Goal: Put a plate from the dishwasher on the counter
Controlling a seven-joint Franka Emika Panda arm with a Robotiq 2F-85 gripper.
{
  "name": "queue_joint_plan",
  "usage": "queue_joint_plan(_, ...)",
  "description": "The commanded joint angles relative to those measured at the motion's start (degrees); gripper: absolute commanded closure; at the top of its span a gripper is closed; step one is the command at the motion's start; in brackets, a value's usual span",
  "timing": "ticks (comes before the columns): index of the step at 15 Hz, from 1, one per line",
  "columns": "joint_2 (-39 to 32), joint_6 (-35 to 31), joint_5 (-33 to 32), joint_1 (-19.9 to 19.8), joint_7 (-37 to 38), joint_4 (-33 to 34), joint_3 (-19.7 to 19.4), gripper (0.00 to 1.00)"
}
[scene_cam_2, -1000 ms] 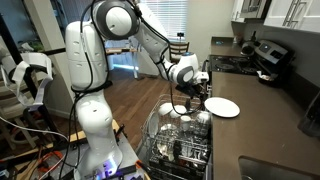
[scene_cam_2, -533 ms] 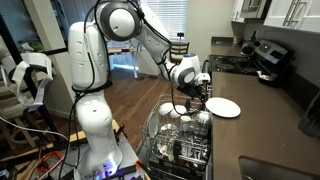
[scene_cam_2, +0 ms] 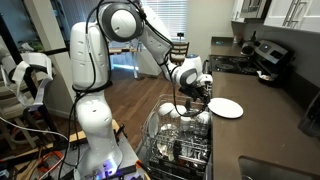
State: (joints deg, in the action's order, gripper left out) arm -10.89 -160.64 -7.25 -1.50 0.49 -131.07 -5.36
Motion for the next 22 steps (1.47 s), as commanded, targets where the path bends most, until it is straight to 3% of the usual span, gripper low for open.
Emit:
queue_joint_plan(1,-0.76,0.14,-0.83,-0.78,-1.66,1.39,-0.19,0.00)
queue_joint_plan(14,-0.71,-0.03,-2.52,-0.74,-1.14,1.87,-1.62,0.00)
queue_joint_plan(22,-0.04,0.49,-10.13,0.53,1.69,2.63,-3.95,0.00)
